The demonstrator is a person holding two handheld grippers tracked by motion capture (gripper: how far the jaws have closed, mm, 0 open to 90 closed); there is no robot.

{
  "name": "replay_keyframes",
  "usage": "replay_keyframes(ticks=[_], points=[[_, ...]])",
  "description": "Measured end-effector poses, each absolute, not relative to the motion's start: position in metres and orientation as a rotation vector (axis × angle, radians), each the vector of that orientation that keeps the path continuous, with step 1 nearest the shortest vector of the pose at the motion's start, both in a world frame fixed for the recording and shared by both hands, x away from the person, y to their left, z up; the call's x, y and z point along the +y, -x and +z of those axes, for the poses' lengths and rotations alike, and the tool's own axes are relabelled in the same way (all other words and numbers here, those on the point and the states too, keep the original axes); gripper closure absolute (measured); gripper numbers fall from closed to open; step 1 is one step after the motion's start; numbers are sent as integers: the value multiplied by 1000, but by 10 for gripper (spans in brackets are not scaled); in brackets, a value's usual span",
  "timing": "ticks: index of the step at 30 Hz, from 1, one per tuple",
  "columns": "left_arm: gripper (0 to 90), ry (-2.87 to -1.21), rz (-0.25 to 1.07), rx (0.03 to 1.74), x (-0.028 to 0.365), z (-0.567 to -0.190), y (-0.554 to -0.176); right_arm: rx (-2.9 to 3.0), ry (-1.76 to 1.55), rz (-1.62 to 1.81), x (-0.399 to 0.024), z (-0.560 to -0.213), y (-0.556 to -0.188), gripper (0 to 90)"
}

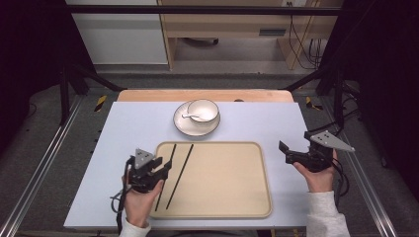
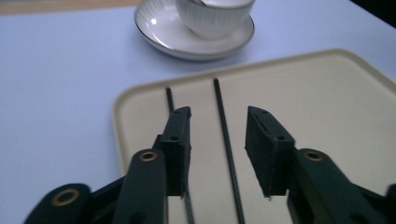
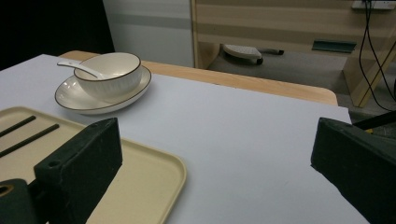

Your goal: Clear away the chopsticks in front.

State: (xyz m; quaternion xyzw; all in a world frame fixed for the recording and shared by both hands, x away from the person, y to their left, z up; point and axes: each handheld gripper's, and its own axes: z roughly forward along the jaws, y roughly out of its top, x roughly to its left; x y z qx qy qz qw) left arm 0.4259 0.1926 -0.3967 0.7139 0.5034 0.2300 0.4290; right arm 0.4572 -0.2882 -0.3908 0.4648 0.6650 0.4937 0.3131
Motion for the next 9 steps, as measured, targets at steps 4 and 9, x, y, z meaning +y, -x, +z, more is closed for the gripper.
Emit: replay_keyframes(ticks=[4,9], points=[[431,-1741,621,1228,216,-384,-433,1746,-1226,1310,-290,-390,-456,21],[351,-1729,646,1225,243,-387,-441,1738,-1238,1310,-292,-389,-456,20]])
